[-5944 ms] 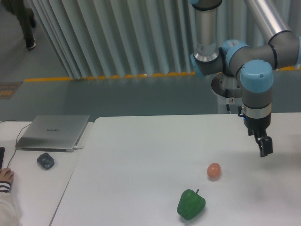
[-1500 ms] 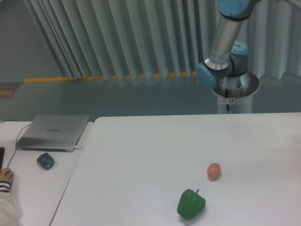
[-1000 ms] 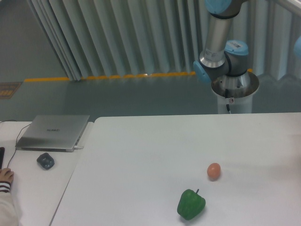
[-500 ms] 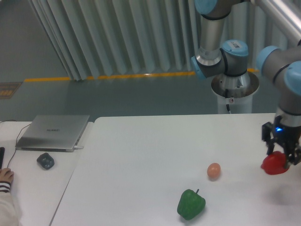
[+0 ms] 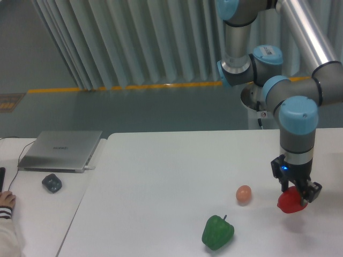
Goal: Place the red pepper on the table
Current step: 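Carry the red bell pepper in the gripper down toward the table, then set the red bell pepper on the table and open the gripper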
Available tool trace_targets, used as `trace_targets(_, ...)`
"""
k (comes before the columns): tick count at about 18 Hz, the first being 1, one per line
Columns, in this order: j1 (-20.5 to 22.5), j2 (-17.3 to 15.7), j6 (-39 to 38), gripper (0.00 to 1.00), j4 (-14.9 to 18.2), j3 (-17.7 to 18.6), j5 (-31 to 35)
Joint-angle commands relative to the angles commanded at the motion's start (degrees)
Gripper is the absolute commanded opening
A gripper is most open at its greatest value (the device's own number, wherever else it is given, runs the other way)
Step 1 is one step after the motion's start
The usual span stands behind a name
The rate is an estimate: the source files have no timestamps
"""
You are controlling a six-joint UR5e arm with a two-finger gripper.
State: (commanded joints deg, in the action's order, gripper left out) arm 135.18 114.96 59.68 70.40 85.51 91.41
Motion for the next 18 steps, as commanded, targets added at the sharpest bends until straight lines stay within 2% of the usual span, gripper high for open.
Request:
trace_targets(7, 0.0, 0.1, -0.1, 0.31, 0.1, 0.4, 0.2)
trace_targets(8, 0.0, 0.1, 0.0, 0.38, 0.1, 0.3, 0.2)
trace_targets(9, 0.0, 0.1, 0.3, 0.68, 0.1, 0.3, 0.1)
trace_targets(10, 0.0, 0.2, 0.4, 0.93, -0.1, 0.3, 0.2)
trace_targets(11, 0.0, 0.2, 0.4, 1.0, -0.2, 0.3, 0.2)
trace_targets(18, 0.0, 0.1, 0.7, 1.0, -0.4, 0.3, 0.4)
